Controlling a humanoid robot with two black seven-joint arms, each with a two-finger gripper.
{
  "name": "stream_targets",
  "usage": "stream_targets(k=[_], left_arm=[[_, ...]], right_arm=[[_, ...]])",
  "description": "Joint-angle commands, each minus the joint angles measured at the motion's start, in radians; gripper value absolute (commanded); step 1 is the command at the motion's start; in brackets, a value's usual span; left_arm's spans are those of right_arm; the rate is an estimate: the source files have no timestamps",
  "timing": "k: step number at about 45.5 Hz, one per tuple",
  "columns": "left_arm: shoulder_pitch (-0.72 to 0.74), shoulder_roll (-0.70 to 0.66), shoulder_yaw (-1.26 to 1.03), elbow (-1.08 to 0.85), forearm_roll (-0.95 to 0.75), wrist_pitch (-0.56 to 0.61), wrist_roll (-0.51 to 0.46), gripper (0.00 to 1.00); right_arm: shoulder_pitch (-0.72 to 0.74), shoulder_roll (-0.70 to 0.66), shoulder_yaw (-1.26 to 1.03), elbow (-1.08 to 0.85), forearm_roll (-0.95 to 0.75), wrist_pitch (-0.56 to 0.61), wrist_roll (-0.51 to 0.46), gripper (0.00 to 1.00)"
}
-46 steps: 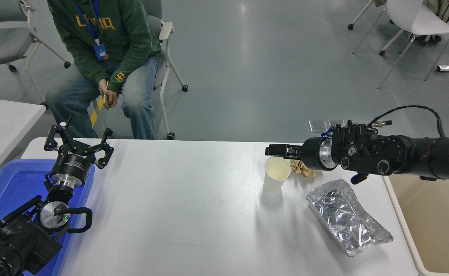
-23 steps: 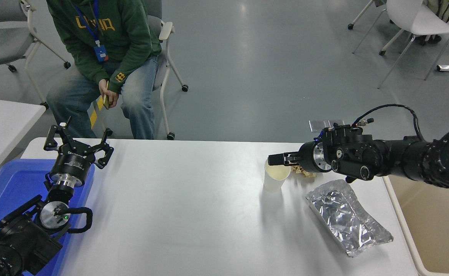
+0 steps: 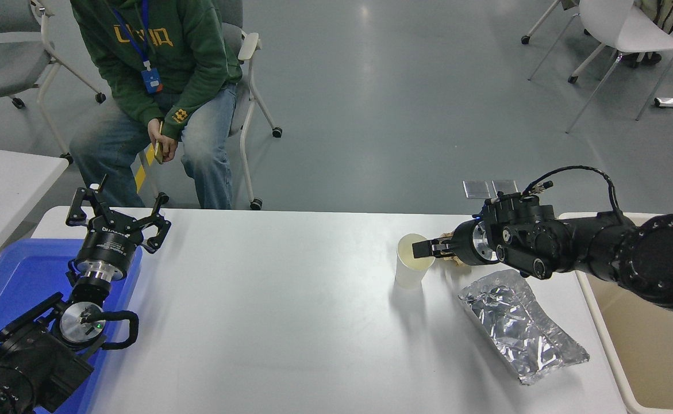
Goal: Clean the table surface
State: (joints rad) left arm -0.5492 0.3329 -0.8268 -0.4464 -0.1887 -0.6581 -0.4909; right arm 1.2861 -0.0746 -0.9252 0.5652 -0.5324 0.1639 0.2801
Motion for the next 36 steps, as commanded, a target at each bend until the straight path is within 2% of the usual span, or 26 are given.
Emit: stream_targets(k=[1, 4, 5, 8, 9, 10, 30, 36], left_arm=[[0.000, 0.000, 0.000, 0.000, 0.000, 0.000, 0.000, 1.00], [0.000, 0.000, 0.000, 0.000, 0.000, 0.000, 0.000, 1.00], [0.000, 0.000, 0.000, 0.000, 0.000, 0.000, -0.001, 1.00], [0.000, 0.000, 0.000, 0.000, 0.000, 0.000, 0.000, 1.00], [0.000, 0.000, 0.000, 0.000, 0.000, 0.000, -0.001, 1.00], [0.000, 0.000, 0.000, 0.000, 0.000, 0.000, 0.000, 1.00], [0.000, 0.000, 0.000, 0.000, 0.000, 0.002, 0.000, 1.00], [0.000, 0.000, 0.000, 0.000, 0.000, 0.002, 0.000, 1.00]], right_arm=[[-0.013, 0.007, -0.001, -0.010, -0.031, 0.029, 0.001, 0.67], [-0.013, 0.007, -0.001, -0.010, -0.047, 0.031, 0.001, 0.53], [-0.013, 0.007, -0.001, -0.010, -0.063, 0.036, 0.002, 0.40], [-0.011, 0.007, 0.000, -0.010, -0.077, 0.052, 0.002, 0.23], [-0.008, 0.007, 0.000, -0.010, -0.078, 0.063, 0.002, 0.08], [-0.007, 0.007, 0.000, -0.011, -0.077, 0.069, 0.002, 0.00], [0.021, 0.001, 0.020, -0.025, -0.052, 0.114, 0.010, 0.00], [0.045, -0.005, 0.019, -0.024, 0.029, 0.138, 0.011, 0.00]])
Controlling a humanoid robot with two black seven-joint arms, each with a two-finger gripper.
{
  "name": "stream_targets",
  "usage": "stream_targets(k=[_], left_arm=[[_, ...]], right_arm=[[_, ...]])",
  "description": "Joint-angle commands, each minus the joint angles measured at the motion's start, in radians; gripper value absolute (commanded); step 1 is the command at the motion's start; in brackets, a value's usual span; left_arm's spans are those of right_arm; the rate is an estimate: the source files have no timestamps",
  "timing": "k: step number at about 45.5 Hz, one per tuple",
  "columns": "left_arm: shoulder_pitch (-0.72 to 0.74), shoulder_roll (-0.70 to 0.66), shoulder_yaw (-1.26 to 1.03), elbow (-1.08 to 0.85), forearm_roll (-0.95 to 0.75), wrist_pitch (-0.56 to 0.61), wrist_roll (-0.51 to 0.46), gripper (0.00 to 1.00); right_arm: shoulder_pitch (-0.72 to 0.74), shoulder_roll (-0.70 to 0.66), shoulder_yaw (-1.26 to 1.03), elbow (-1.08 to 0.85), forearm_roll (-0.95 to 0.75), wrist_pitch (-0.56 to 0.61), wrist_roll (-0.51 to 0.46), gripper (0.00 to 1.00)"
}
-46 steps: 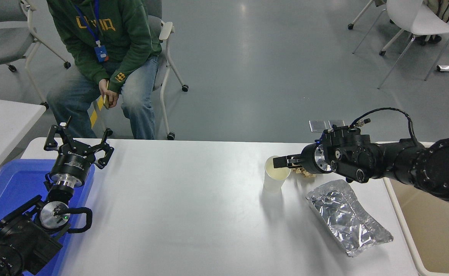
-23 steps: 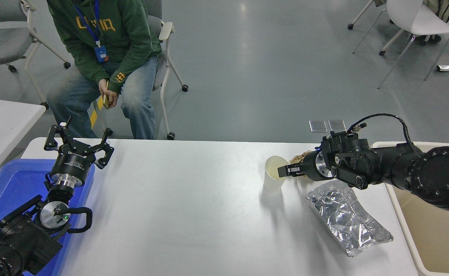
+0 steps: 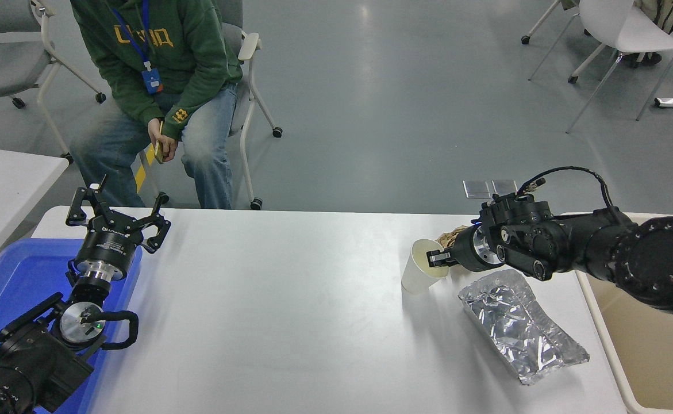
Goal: Clean the table surface
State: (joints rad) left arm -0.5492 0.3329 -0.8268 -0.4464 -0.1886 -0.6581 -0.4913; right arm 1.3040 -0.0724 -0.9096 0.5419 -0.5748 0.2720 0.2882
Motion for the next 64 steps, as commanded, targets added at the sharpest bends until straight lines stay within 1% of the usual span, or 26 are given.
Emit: stream_targets(k=[1, 7, 15, 28, 44, 51, 64], left_arm=[[0.000, 0.000, 0.000, 0.000, 0.000, 0.000, 0.000, 1.00], [0.000, 0.000, 0.000, 0.000, 0.000, 0.000, 0.000, 1.00], [0.000, 0.000, 0.000, 0.000, 0.000, 0.000, 0.000, 1.00], [0.000, 0.000, 0.000, 0.000, 0.000, 0.000, 0.000, 1.00], [0.000, 0.000, 0.000, 0.000, 0.000, 0.000, -0.001, 1.00], [0.000, 0.000, 0.000, 0.000, 0.000, 0.000, -0.001, 1.00], [0.000, 0.000, 0.000, 0.000, 0.000, 0.000, 0.000, 1.00]], right_arm=[[0.034, -0.009, 0.003, 0.003, 0.084, 0.036, 0.003, 0.00], [0.046, -0.026, 0.006, 0.012, 0.115, 0.044, 0.005, 0.00], [0.081, -0.089, 0.089, 0.046, 0.138, 0.072, 0.008, 0.00], [0.201, -0.257, 0.175, 0.257, 0.136, 0.072, 0.008, 0.00], [0.337, -0.437, 0.204, 0.406, 0.135, 0.076, 0.008, 0.00], [0.379, -0.478, 0.204, 0.431, 0.131, 0.096, 0.008, 0.00], [0.402, -0.509, 0.204, 0.457, 0.133, 0.108, 0.008, 0.00]])
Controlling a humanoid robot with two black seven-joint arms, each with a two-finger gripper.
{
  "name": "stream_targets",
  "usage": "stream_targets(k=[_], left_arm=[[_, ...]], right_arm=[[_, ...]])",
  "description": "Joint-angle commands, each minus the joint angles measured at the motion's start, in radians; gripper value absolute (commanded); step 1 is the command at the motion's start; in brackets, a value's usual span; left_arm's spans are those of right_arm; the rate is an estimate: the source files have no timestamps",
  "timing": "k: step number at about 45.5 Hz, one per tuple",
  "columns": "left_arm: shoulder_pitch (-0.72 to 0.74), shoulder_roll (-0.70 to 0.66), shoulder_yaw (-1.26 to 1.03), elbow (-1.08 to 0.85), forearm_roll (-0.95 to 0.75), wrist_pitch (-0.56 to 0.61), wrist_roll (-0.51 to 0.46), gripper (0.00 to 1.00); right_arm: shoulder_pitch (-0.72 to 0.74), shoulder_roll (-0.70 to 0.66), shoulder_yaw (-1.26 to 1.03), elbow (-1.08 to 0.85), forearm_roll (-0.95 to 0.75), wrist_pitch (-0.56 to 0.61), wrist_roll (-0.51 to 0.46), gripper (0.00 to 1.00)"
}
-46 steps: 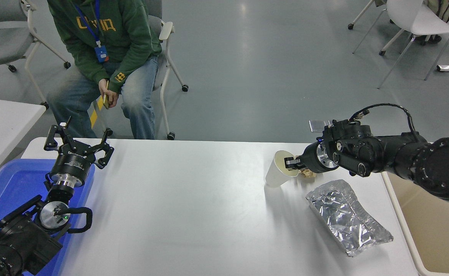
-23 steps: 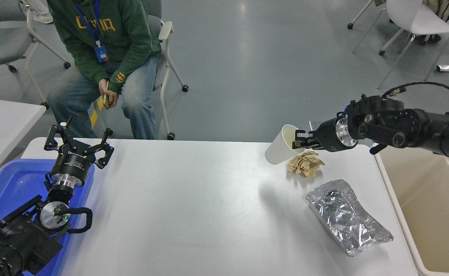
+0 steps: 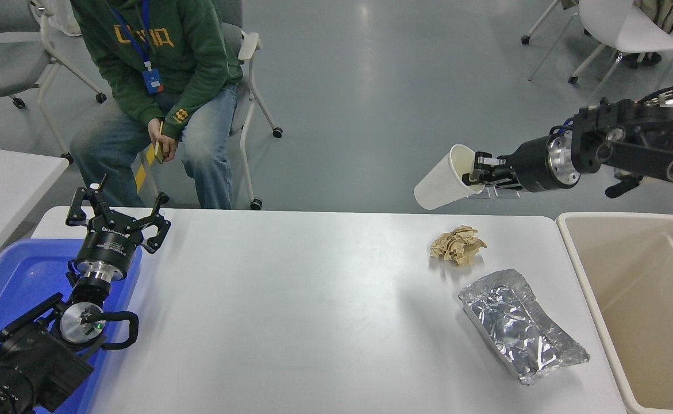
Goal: Clean the table surface
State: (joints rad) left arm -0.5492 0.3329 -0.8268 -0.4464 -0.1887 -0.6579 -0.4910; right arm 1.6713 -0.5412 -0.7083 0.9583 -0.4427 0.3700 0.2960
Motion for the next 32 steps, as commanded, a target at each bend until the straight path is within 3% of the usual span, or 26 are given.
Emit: stream_targets(k=[1, 32], left_arm=[[0.000, 0.000, 0.000, 0.000, 0.000, 0.000, 0.000, 1.00], [0.000, 0.000, 0.000, 0.000, 0.000, 0.000, -0.001, 1.00]], right_arm=[[0.035, -0.043, 0.003, 0.046, 0.001, 0.010, 0.000, 0.00], [0.041, -0.051, 0.001, 0.057, -0.001, 0.010, 0.000, 0.00]])
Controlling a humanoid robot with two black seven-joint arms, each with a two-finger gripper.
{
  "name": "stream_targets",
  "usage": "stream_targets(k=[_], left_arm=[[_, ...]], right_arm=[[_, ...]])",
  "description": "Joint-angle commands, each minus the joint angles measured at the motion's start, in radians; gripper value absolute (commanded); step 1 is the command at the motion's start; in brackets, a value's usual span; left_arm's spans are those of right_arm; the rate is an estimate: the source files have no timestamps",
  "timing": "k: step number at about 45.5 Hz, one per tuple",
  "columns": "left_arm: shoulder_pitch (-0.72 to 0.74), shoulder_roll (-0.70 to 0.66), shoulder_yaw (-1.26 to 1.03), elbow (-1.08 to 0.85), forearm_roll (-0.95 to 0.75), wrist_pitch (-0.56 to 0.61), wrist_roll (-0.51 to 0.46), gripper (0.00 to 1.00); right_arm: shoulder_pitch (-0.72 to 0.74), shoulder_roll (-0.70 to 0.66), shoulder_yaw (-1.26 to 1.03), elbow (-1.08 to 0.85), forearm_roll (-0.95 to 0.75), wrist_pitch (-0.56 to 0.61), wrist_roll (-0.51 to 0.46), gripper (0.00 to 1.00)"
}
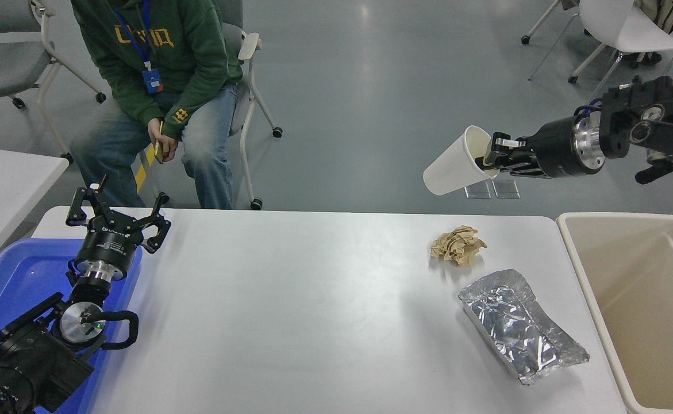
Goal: Clean the table surface
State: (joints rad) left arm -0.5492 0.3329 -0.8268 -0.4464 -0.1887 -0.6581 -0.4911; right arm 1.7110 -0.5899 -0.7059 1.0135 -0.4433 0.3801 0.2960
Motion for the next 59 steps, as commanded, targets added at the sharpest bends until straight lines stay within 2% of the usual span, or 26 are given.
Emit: stream_targets(k=[1, 21, 34, 59], left_arm=[[0.000, 0.000, 0.000, 0.000, 0.000, 0.000, 0.000, 1.00], [0.000, 0.000, 0.000, 0.000, 0.000, 0.000, 0.000, 1.00], [0.000, 0.000, 0.000, 0.000, 0.000, 0.000, 0.000, 1.00], [0.000, 0.000, 0.000, 0.000, 0.000, 0.000, -0.001, 1.00]], right_arm=[[0.001, -0.002, -0.001, 0.002, 0.000, 0.000, 0.000, 0.00], [-0.007, -0.013, -0.003, -0.006, -0.002, -0.001, 0.000, 0.00], [-0.054, -0.013, -0.006, -0.102, 0.000, -0.009, -0.003, 0.00], [-0.398, -0.008, 0.063, -0.576, 0.008, -0.021, -0.006, 0.00]])
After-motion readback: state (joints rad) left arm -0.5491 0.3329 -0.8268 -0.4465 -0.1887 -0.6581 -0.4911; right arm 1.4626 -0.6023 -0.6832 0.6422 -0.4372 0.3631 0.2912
